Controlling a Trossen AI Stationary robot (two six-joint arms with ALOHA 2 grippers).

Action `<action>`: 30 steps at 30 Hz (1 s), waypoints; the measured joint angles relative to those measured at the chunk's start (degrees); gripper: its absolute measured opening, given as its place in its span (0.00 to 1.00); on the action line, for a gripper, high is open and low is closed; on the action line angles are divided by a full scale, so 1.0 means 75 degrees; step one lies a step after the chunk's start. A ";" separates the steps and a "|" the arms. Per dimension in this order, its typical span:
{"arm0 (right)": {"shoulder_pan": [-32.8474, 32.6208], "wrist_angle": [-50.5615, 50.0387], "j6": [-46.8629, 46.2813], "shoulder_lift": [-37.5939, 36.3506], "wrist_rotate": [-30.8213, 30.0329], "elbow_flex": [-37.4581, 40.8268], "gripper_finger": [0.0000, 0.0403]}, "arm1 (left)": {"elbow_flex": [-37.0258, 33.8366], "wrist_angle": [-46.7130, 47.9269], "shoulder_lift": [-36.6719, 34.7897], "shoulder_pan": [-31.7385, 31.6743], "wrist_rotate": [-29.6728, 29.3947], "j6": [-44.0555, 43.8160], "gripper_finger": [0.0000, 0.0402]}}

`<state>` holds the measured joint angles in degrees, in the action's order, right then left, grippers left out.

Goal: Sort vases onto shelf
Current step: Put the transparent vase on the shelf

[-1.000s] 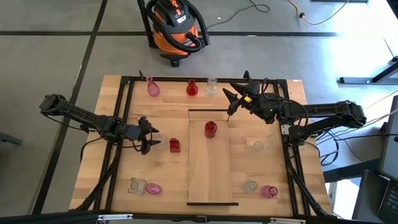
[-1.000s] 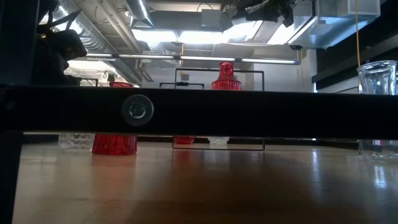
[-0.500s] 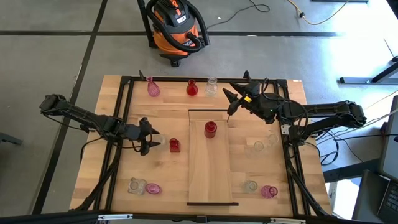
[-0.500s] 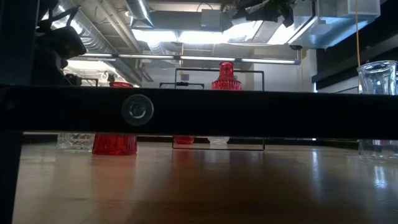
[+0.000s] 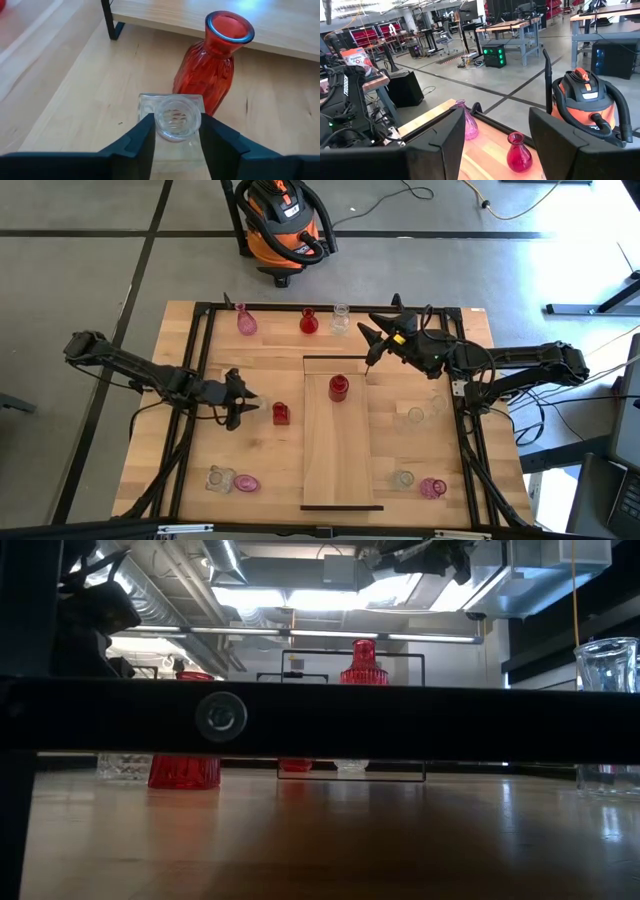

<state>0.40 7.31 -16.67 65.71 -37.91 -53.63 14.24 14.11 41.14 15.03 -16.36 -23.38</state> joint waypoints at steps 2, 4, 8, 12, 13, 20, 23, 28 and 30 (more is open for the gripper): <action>0.0000 0.0000 0.0000 -0.0002 0.0000 0.0000 0.50 | 0.0003 -0.0183 0.0199 0.0000 0.0041 -0.0002 0.33; 0.0000 0.0000 0.0000 -0.0002 0.0000 0.0000 0.50 | 0.0003 -0.0409 0.0351 0.0000 0.0041 0.0000 0.33; 0.0000 0.0003 -0.0117 0.0000 0.0000 0.0000 0.50 | 0.0003 -0.0591 0.0464 0.0006 -0.0196 -0.0010 0.32; 0.0000 0.0002 -0.0169 -0.0002 0.0000 0.0002 0.50 | 0.0003 -0.0572 0.0419 0.0004 -0.0543 -0.0064 0.29; 0.0000 0.0000 -0.0170 -0.0002 0.0003 0.0000 0.50 | 0.0001 -0.0550 0.0395 0.0006 -0.0595 -0.0056 0.28; 0.0000 -0.0038 -0.0169 -0.0002 0.0005 0.0003 0.50 | 0.0096 -0.0487 0.0254 0.0000 -0.0768 -0.0061 0.27; 0.0000 -0.0041 -0.0169 -0.0002 0.0003 0.0001 0.50 | 0.0119 -0.0523 0.0108 0.0002 -0.1087 -0.0060 0.27; 0.0000 -0.0144 -0.0169 -0.0001 0.0006 0.0001 0.50 | 0.0122 -0.0536 0.0047 0.0000 -0.1228 -0.0069 0.26; 0.0000 -0.0214 -0.0166 -0.0002 0.0006 0.0003 0.50 | 0.0122 -0.0546 0.0047 0.0000 -0.1195 -0.0148 0.25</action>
<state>0.40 5.71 -17.91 65.70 -37.87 -53.60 15.16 10.01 41.50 15.03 -25.32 -24.49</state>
